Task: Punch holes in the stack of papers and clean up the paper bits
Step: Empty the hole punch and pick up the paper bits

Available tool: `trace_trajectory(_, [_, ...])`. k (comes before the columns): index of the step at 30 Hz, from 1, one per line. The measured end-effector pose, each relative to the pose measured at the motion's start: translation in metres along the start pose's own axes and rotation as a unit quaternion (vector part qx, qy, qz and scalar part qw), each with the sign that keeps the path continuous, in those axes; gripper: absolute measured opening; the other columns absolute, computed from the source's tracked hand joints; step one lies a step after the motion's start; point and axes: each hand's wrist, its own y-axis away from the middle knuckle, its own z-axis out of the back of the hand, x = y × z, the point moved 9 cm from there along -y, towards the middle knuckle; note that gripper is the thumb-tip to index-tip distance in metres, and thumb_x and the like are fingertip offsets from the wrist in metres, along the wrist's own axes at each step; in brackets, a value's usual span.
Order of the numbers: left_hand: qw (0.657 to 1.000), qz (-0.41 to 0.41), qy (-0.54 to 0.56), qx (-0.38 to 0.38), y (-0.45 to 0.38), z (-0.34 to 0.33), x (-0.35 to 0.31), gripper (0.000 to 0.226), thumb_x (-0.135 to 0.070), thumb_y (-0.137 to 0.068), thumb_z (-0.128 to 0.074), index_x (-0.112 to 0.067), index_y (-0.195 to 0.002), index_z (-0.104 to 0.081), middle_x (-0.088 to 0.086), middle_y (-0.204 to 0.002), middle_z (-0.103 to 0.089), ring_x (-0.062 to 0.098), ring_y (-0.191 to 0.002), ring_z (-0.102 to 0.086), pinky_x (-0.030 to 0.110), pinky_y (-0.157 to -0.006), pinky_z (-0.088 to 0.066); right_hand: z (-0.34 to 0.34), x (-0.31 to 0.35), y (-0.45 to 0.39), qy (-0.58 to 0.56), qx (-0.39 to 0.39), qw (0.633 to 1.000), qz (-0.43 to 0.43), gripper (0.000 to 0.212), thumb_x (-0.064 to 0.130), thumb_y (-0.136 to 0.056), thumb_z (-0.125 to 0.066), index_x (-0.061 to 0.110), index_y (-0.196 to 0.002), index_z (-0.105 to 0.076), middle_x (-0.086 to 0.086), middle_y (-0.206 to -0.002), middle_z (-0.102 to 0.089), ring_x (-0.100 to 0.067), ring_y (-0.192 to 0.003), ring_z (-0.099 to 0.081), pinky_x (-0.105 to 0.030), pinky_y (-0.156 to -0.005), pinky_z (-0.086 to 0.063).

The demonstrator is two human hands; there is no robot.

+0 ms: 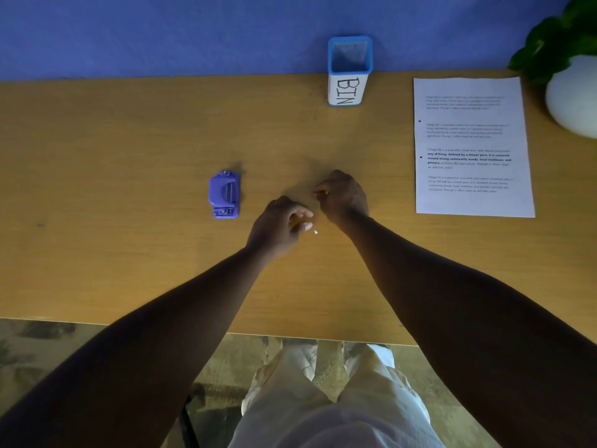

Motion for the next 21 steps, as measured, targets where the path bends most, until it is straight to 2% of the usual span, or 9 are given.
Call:
trace_trajectory(7, [0.999, -0.029, 0.004, 0.034, 0.006, -0.010, -0.009, 0.027, -0.034, -0.081, -0.079, -0.028, -0.106, -0.071, -0.009, -0.102, -0.062, 0.005, -0.092, -0.052, 0.028, -0.076, -0.051, -0.002, 0.007, -0.003, 0.068, 0.010, 0.997, 0.027, 0.019, 0.023, -0.092, -0.062, 0.012, -0.105, -0.070, -0.006, -0.115, -0.056, -0.024, -0.109, -0.054, -0.035, -0.084, -0.050])
trace_trajectory(12, [0.998, -0.039, -0.023, 0.043, 0.009, -0.012, -0.010, 0.027, -0.036, -0.077, -0.082, -0.031, -0.102, -0.073, -0.013, -0.099, -0.059, -0.002, -0.086, -0.048, 0.016, -0.068, -0.041, -0.004, 0.011, -0.002, 0.079, 0.021, 0.995, 0.050, 0.018, 0.019, -0.093, -0.059, 0.009, -0.104, -0.068, -0.008, -0.116, -0.056, -0.026, -0.112, -0.050, -0.039, -0.088, -0.049])
trace_trajectory(17, [0.999, -0.030, -0.031, 0.022, 0.006, -0.013, -0.012, 0.018, -0.036, -0.078, -0.081, -0.031, -0.094, -0.075, -0.012, -0.097, -0.060, 0.003, -0.088, -0.056, 0.028, -0.071, -0.054, -0.004, 0.009, 0.001, 0.068, 0.025, 0.995, 0.071, 0.014, 0.017, -0.094, -0.059, 0.009, -0.101, -0.066, -0.009, -0.115, -0.055, -0.025, -0.109, -0.051, -0.040, -0.087, -0.050])
trace_trajectory(21, [0.999, -0.028, -0.040, 0.010, 0.006, -0.013, -0.013, 0.014, -0.038, -0.079, -0.079, -0.032, -0.091, -0.076, -0.014, -0.096, -0.060, 0.002, -0.089, -0.058, 0.028, -0.068, -0.054, -0.003, 0.004, 0.002, 0.051, 0.024, 0.997, 0.061, 0.015, 0.019, -0.095, -0.058, 0.008, -0.101, -0.065, -0.009, -0.114, -0.054, -0.024, -0.106, -0.053, -0.039, -0.086, -0.050])
